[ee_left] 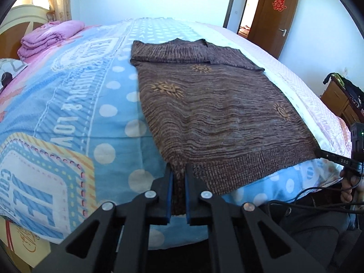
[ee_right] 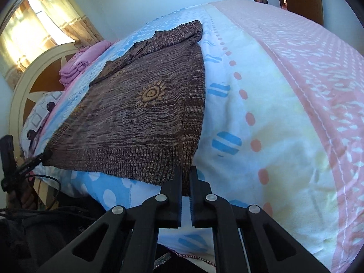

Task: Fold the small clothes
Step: 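Close the left tool on the sweater hem and lift it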

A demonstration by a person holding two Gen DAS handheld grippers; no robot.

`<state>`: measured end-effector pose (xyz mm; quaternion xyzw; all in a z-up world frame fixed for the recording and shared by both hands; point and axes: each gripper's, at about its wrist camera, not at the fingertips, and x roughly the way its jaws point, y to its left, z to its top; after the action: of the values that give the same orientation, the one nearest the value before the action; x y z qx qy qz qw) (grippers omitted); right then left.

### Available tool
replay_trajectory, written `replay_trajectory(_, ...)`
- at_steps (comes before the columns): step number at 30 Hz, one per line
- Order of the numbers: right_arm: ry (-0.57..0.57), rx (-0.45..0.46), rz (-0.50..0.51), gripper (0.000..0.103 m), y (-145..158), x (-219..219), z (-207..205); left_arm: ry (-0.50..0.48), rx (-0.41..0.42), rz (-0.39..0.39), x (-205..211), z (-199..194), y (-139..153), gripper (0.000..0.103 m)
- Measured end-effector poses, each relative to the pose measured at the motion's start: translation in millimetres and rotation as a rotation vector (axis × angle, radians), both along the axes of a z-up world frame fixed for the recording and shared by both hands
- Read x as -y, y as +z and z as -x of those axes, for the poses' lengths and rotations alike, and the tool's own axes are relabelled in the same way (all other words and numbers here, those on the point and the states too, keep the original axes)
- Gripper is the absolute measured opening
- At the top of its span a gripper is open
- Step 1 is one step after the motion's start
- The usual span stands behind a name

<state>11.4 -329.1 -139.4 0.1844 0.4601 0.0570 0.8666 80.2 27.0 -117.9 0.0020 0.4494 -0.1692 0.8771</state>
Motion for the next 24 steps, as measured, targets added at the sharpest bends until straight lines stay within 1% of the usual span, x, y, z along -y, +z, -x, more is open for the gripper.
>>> replay_trajectory(3, -0.004, 0.033, -0.063, 0.004, 7, 4, 1, 0.022, -0.023, 0.011, -4, -7, -4, 0.009)
replay_trajectory(4, -0.007, 0.045, -0.104, 0.004, 9, 7, 0, 0.027, -0.023, 0.015, -4, -9, -4, 0.009)
replay_trajectory(9, -0.030, 0.075, -0.198, 0.004, 20, 18, -6, 0.028, 0.014, 0.024, -5, -15, 7, 0.009)
replay_trajectory(11, -0.037, 0.098, -0.217, 0.004, 28, 22, -6, 0.027, 0.035, 0.031, -6, -17, 15, 0.009)
replay_trajectory(14, -0.046, 0.153, -0.228, 0.004, 45, 27, -4, 0.033, 0.069, 0.053, -10, -22, 30, 0.009)
replay_trajectory(18, -0.053, 0.234, -0.227, 0.004, 74, 32, -4, 0.040, 0.127, 0.088, -12, -32, 57, 0.009)
replay_trajectory(22, -0.044, 0.304, -0.204, 0.004, 106, 31, -14, 0.046, 0.178, 0.120, -13, -44, 79, 0.009)
replay_trajectory(24, -0.041, 0.325, -0.191, 0.004, 117, 30, -22, 0.051, 0.201, 0.131, -13, -51, 87, 0.009)
